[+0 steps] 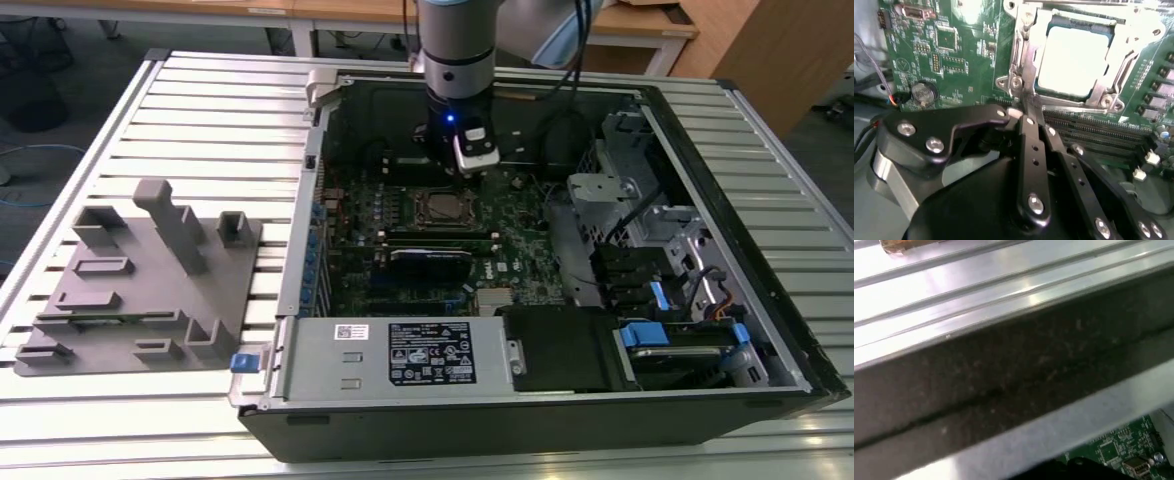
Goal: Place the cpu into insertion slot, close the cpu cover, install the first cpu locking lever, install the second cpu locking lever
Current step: 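Install the first cpu locking lever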
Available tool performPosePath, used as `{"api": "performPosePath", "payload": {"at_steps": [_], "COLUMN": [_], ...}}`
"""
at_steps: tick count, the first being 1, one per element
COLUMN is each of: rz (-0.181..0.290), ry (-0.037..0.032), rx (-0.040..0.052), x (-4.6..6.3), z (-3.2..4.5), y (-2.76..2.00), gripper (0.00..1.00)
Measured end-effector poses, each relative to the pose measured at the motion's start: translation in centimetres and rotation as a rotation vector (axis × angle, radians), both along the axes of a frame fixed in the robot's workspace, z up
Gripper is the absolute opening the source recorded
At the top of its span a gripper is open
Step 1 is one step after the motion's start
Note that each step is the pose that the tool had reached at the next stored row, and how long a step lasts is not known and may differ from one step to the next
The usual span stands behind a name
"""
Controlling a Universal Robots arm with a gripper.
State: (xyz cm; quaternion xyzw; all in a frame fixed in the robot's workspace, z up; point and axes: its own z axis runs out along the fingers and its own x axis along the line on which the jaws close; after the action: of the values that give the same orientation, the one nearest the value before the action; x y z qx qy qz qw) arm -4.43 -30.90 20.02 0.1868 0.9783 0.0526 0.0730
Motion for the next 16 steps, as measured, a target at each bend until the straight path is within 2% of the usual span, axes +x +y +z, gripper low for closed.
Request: {"api": "performPosePath", "payload": {"at_steps": [2,4,16], "rz": [0.0,0.0,0.0], "ry": [-0.0029,-0.0047,-0.0056], "rx": [-0.0084,-0.0111,-0.0115], "x": [-0.1,-0.21,-0.38], "z": [-0.04,-0.06,-0.06], "y": [0.12,0.27,1.0], "gripper": [0.11,0.11,0.11]}}
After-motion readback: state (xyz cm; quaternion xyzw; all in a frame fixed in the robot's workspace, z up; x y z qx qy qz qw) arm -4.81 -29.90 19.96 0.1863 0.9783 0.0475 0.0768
